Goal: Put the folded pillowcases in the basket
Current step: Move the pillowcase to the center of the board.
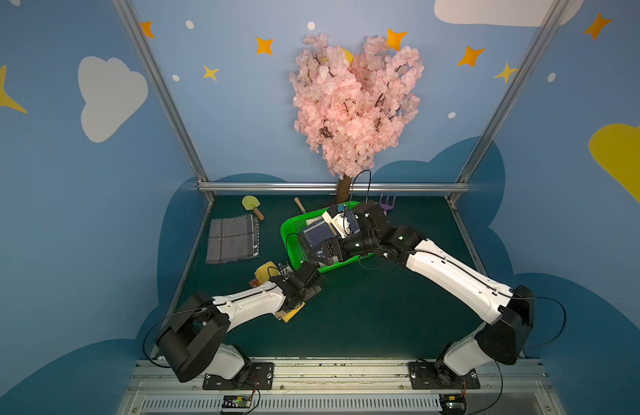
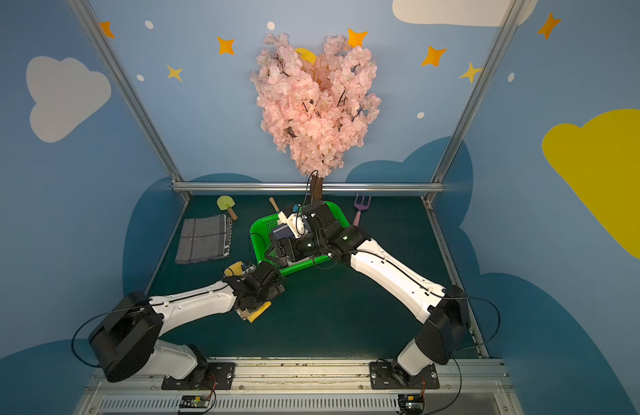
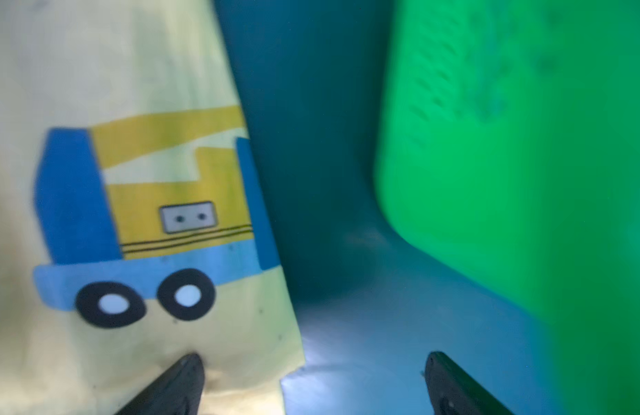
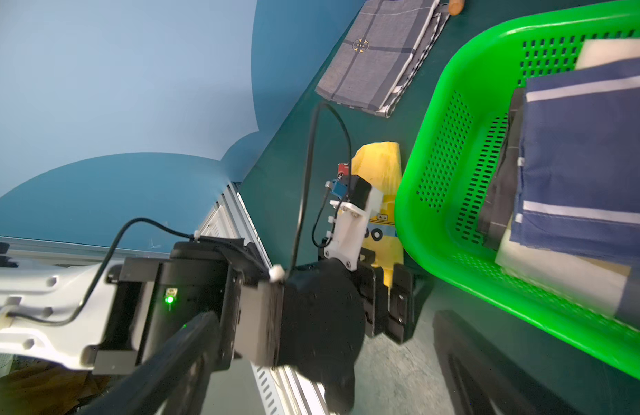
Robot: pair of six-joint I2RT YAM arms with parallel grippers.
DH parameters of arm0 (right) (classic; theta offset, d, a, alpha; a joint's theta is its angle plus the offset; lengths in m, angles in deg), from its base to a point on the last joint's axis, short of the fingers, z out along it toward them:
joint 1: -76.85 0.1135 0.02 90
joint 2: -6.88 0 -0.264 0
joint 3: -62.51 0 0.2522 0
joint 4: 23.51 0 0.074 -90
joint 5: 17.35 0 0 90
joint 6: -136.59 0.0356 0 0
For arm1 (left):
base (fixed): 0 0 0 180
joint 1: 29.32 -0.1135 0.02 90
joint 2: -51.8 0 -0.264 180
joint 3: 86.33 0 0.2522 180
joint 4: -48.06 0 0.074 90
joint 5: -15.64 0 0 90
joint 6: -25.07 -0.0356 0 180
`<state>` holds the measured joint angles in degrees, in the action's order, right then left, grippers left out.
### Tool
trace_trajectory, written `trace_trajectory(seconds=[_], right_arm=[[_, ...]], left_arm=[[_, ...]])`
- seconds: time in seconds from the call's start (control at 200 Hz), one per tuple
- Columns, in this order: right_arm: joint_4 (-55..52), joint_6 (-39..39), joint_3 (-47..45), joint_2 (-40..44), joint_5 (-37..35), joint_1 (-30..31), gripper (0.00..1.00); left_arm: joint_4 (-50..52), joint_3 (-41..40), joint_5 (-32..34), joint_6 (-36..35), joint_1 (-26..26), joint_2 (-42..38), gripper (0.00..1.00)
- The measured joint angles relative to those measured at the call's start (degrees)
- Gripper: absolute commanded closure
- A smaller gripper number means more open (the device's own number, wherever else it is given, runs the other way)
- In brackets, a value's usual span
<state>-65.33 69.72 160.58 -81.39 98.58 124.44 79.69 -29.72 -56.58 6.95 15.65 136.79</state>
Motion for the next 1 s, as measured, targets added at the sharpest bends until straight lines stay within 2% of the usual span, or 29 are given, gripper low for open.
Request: trace_trajectory(seconds=[0.17, 0.275, 0.395, 0.491, 0.631, 0.726, 0.806, 0.901, 1.001], right_arm=[[2.58, 1.14, -8.61, 7.39, -1.44, -1.40, 0.02], [3.80, 1.62, -12.63, 11.26, -2.38, -1.95, 0.01], [4.57, 2.27, -15.37, 14.32, -2.97, -2.64, 0.01], [5.16, 4.31, -18.34, 16.52, -2.99, -3.67, 0.01], [8.57, 9.11, -22.75, 22.18, -3.02, -7.48, 0.02], [14.91, 12.37, -26.56, 26.86, -1.66, -7.26, 0.01], [19.30, 13.86, -30.29, 30.49, 0.04, -6.62, 0.01], [16.63, 15.58, -36.76, 33.14, -0.15, -7.56, 0.01], [13.31, 18.01, -42.10, 31.43, -0.13, -7.85, 0.02]], left_arm=[[-0.28, 12.94, 0.85, 1.09, 9.55, 9.42, 0.00], [-1.86, 14.75, 1.84, 2.32, 13.25, 9.73, 0.00], [-3.91, 14.78, 1.81, 1.86, 14.03, 10.32, 0.00], [-3.21, 20.22, 1.77, -0.35, 13.73, 13.92, 0.00], [6.32, 29.09, 5.88, -6.12, 13.40, 15.93, 0.00], [11.50, 29.33, 5.57, -10.38, 10.86, 11.39, 0.00], [15.80, 26.10, 3.91, -14.19, 5.07, 4.00, 0.00], [19.04, 23.43, 2.47, -18.23, -2.64, -8.09, 0.00], [22.62, 23.32, 0.52, -21.79, -5.42, -18.10, 0.00]])
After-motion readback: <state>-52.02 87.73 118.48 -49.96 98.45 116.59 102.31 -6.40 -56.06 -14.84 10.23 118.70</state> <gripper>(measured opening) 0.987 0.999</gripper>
